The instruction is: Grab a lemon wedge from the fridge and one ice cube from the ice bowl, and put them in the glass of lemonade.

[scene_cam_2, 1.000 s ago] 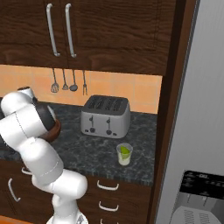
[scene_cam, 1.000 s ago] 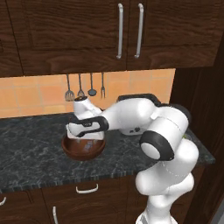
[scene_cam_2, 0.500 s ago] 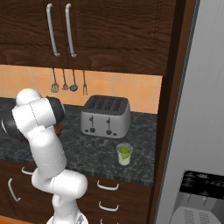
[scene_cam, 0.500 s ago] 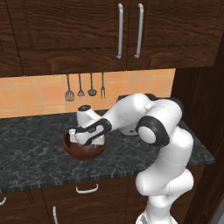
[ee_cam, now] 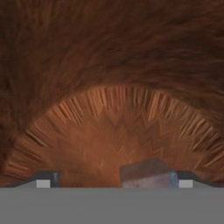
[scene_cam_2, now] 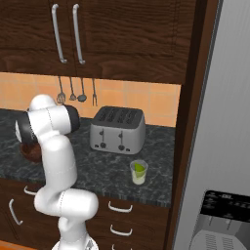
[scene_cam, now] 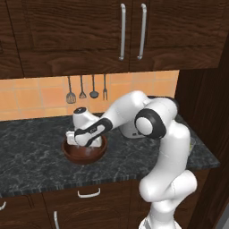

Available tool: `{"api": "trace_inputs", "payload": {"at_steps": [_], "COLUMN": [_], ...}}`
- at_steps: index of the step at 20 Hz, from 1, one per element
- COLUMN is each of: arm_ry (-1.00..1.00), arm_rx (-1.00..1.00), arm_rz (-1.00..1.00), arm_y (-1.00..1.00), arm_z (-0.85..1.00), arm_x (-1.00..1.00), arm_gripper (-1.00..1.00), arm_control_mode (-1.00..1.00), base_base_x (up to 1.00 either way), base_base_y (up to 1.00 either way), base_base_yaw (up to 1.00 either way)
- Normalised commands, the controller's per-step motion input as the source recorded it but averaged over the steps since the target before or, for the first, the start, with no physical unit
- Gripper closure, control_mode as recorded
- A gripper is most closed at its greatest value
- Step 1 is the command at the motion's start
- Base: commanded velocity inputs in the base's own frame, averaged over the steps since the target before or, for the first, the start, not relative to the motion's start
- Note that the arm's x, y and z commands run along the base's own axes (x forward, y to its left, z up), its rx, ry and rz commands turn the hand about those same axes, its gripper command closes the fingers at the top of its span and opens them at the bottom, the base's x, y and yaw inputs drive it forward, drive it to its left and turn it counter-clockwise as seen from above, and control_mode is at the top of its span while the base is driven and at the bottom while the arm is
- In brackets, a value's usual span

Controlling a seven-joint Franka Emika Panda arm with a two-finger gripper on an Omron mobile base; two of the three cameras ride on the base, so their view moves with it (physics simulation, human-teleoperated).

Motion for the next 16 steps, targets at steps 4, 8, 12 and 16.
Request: {"api": "trace_inputs", "payload": {"at_steps": [4, 8, 12, 16], "arm_ry": [0.01, -0.05, -0.02, 0.00], "arm_rx": [-0.01, 0.00, 0.00, 0.00], "arm_rz": [0.00, 0.00, 0.00, 0.00], "arm_y": [0.01, -0.12, -0.08, 0.00], "arm_z": [-0.09, -0.01, 0.00, -0.10], "arm_x": [-0.16, 0.00, 0.01, -0.11], "arm_gripper": [-1.00, -1.00, -1.00, -1.00], "arm_control_mode": [-1.00, -1.00, -1.00, -1.00], "base_base_x": [0.00, 0.00, 0.00, 0.00], "base_base_y": [0.00, 0.00, 0.00, 0.00], "base_base_yaw": [0.00, 0.00, 0.00, 0.00]}}
